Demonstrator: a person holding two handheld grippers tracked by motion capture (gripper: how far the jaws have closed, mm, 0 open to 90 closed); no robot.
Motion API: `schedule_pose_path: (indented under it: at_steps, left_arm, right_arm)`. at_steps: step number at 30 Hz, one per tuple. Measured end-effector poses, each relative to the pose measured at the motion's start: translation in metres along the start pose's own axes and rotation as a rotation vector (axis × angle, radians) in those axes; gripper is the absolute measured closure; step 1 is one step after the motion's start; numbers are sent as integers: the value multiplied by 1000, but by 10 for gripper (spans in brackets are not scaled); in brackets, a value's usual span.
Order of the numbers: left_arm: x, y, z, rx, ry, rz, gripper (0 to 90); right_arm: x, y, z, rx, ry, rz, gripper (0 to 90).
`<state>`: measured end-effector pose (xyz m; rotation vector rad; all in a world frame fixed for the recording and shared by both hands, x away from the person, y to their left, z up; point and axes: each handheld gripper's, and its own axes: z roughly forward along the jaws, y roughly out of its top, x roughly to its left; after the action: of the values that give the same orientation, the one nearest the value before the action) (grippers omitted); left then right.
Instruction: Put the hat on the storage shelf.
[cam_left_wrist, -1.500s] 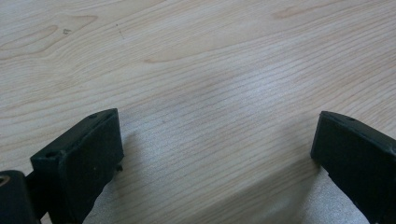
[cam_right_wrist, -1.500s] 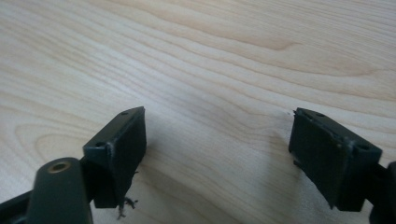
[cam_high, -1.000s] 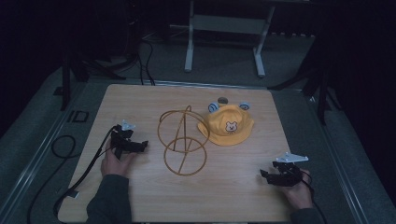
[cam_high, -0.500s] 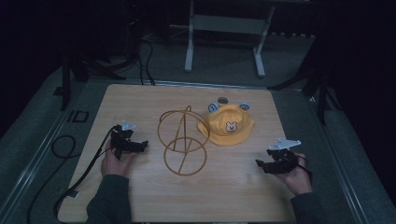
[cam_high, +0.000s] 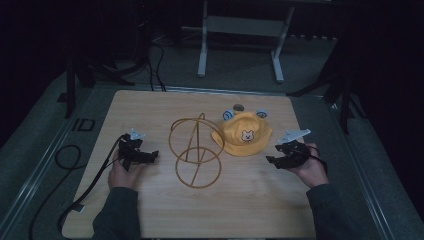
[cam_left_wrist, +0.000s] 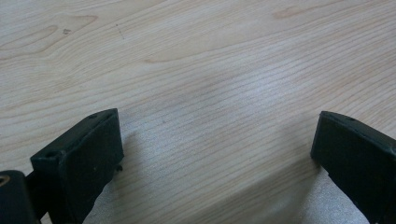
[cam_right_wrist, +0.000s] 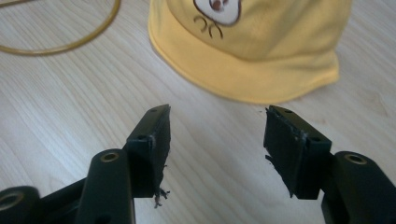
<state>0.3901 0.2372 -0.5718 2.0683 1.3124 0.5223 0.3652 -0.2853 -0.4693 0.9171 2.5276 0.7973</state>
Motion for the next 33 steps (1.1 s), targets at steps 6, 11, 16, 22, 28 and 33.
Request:
schedule_pose_path:
  at_steps: [6, 11, 16, 22, 28, 33]
  left_arm:
    - [0, 0, 0, 1, 0, 1, 21]
    - [0, 0, 0, 1, 0, 1, 21]
    - [0, 0, 0, -1, 0, -2, 21]
    - [0, 0, 0, -2, 1, -1, 21]
    - [0, 0, 0, -1, 1, 0, 21]
    - [0, 0, 0, -2, 1, -1, 21]
  right_arm:
    - [-4, 20, 4, -1, -1, -33, 431]
    - [-6, 35, 3, -20, 0, -43, 439]
    - [-6, 57, 8, -5, -11, -90, 443]
    - [-8, 72, 12, 8, -17, -131, 452]
    - [-10, 93, 16, 2, -16, -165, 464]
    - [-15, 103, 19, -4, -25, -156, 465]
